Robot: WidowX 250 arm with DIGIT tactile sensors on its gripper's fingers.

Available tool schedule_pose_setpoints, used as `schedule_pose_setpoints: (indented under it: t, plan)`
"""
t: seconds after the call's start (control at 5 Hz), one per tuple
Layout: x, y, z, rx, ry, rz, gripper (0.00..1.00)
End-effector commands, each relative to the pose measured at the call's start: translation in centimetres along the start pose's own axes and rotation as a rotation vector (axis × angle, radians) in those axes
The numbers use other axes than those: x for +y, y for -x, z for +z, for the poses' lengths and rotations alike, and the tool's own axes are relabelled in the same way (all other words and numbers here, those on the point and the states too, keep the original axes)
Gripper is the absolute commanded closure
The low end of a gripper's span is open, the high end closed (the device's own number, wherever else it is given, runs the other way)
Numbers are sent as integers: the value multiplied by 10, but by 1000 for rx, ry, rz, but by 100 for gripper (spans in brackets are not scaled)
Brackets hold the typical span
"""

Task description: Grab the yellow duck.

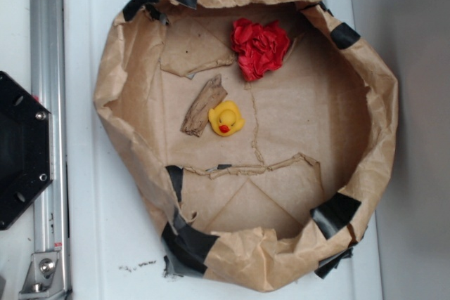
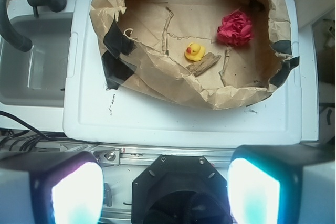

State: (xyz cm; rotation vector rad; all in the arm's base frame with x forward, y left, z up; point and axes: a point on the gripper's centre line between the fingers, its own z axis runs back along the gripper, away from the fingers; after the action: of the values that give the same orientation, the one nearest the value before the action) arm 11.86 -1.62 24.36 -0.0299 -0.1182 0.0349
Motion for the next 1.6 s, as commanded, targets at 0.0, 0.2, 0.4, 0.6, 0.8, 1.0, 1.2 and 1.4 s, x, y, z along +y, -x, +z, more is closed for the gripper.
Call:
schedule_pose_setpoints:
  t: [0.0, 0.2, 0.4, 0.6, 0.8, 1.0, 1.2, 1.4]
  plan:
    - [0, 0, 0, 0, 0, 0, 0]
    - [9, -49, -11, 19, 24, -65, 0]
    - [21, -97, -40, 0, -10, -62, 0]
    - [33, -124, -73, -3, -76, -92, 0]
    - [58, -126, -116, -34, -117, -138, 0]
    - [69, -129, -144, -9, -96, -182, 0]
    - [82, -122, -163, 20, -77, -251, 0]
    - [85, -126, -172, 44, -73, -290, 0]
